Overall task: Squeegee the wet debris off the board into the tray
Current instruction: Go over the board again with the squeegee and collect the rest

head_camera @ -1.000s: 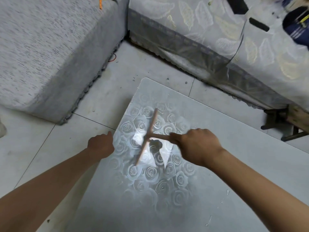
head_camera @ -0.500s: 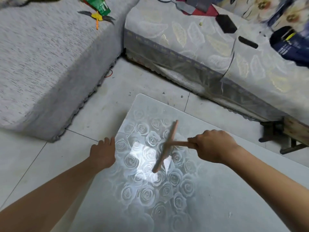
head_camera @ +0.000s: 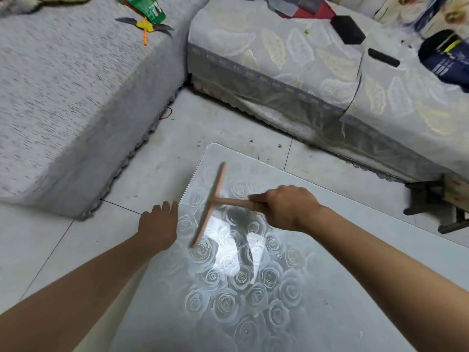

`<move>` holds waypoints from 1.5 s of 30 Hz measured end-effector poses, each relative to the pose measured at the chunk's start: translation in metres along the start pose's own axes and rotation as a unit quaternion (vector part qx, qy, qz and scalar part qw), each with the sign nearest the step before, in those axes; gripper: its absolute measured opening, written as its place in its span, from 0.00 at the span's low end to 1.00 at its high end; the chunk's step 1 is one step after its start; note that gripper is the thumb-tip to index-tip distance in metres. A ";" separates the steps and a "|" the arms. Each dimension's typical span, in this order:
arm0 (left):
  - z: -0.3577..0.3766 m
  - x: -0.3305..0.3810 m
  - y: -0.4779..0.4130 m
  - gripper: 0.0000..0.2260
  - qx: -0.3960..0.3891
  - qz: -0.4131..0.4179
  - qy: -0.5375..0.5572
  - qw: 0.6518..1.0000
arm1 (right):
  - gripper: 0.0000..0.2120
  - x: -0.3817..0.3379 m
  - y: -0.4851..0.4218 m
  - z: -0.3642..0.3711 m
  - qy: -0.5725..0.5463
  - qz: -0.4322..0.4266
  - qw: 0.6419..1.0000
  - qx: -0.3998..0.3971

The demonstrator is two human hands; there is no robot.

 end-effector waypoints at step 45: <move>-0.036 0.021 -0.018 0.22 -0.049 0.099 -0.149 0.983 | 0.16 0.040 -0.010 -0.035 -0.006 0.086 0.993 0.084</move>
Point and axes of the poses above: each hand's wrist, its own y-axis away from the middle knuckle, its own z-axis out of the palm, x = y × z, the point moved 7 cm from there along -y, towards the middle knuckle, and after that the axes turned 4 degrees about -y, right-handed, at the moved point
